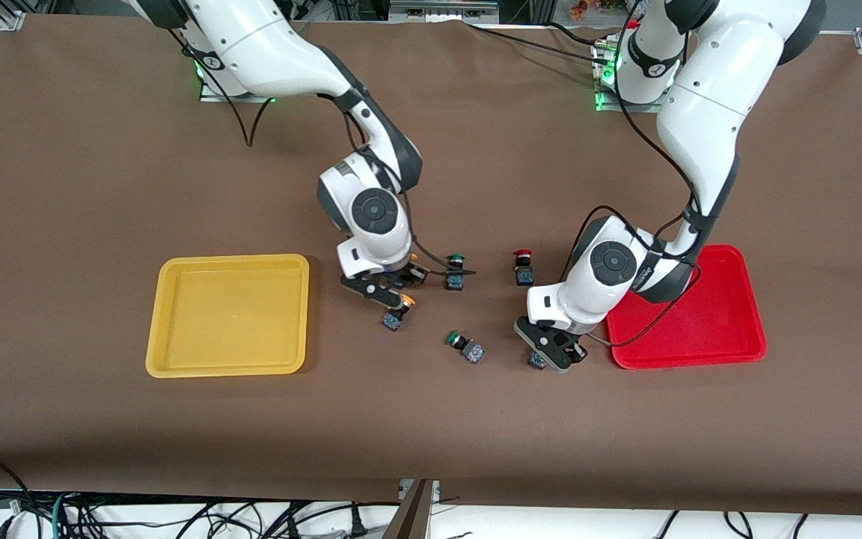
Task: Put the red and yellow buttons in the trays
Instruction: 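Place the yellow button in yellow tray while the left gripper places red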
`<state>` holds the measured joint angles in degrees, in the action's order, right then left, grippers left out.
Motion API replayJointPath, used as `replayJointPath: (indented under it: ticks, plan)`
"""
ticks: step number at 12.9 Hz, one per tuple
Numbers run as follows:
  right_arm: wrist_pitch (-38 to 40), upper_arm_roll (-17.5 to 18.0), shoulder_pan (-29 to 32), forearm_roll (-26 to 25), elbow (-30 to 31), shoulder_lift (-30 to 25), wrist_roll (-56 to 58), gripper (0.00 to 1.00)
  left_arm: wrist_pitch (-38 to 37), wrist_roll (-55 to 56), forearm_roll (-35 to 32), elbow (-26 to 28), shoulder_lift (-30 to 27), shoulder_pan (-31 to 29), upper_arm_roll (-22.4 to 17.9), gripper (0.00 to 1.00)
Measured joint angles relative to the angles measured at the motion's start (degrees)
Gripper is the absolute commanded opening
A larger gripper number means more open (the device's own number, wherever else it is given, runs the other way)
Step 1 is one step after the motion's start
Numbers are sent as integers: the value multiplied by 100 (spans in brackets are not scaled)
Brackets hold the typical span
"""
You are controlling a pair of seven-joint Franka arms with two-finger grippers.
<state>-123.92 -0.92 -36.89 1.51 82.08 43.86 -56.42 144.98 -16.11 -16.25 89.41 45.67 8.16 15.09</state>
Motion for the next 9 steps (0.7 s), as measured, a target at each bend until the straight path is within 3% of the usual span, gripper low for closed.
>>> replayJointPath:
  ticks: [4,9]
  plan:
    - [1299,-160,1118,-8,-5,-553,2109,0,-1797,5,0,-31,-793,0,78,0]
    - [1172,-279,2534,-11,141,-382,3761,0,-3601,-175,0,-29,-1291,-220,66,0]
